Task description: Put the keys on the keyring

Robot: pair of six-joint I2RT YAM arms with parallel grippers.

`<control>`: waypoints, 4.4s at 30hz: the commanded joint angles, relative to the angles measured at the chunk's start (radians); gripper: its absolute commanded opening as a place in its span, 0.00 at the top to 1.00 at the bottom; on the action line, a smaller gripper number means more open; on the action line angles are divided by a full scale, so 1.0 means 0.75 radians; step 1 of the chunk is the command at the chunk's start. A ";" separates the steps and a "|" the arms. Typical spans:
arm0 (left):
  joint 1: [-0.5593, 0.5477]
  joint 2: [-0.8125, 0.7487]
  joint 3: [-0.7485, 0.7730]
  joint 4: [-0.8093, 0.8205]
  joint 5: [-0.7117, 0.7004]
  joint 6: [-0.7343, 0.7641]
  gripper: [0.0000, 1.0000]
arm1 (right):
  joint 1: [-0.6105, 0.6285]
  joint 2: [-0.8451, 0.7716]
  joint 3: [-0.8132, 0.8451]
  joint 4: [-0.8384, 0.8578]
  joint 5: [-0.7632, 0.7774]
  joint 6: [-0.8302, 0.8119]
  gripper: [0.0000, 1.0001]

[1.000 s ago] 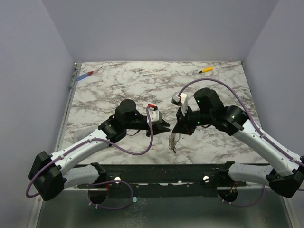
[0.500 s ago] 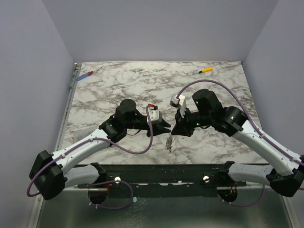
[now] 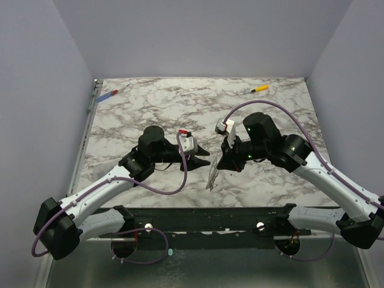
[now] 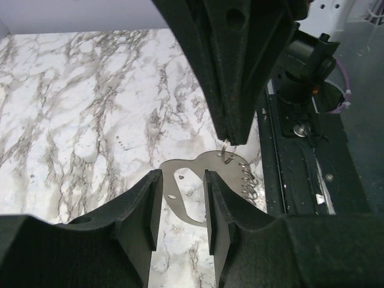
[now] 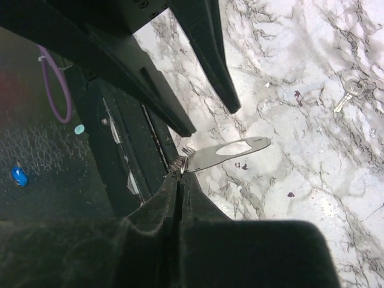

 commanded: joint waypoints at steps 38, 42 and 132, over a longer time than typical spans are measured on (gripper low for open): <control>-0.031 0.138 -0.006 0.201 0.261 -0.264 1.00 | 0.019 -0.011 0.012 0.106 0.026 -0.016 0.99; -0.031 0.094 -0.015 0.203 0.167 -0.254 1.00 | 0.019 -0.036 0.019 0.130 0.070 0.011 0.74; 0.047 -0.108 -0.375 1.475 0.050 -0.941 1.00 | 0.019 -0.368 -0.764 1.920 -0.388 0.269 0.80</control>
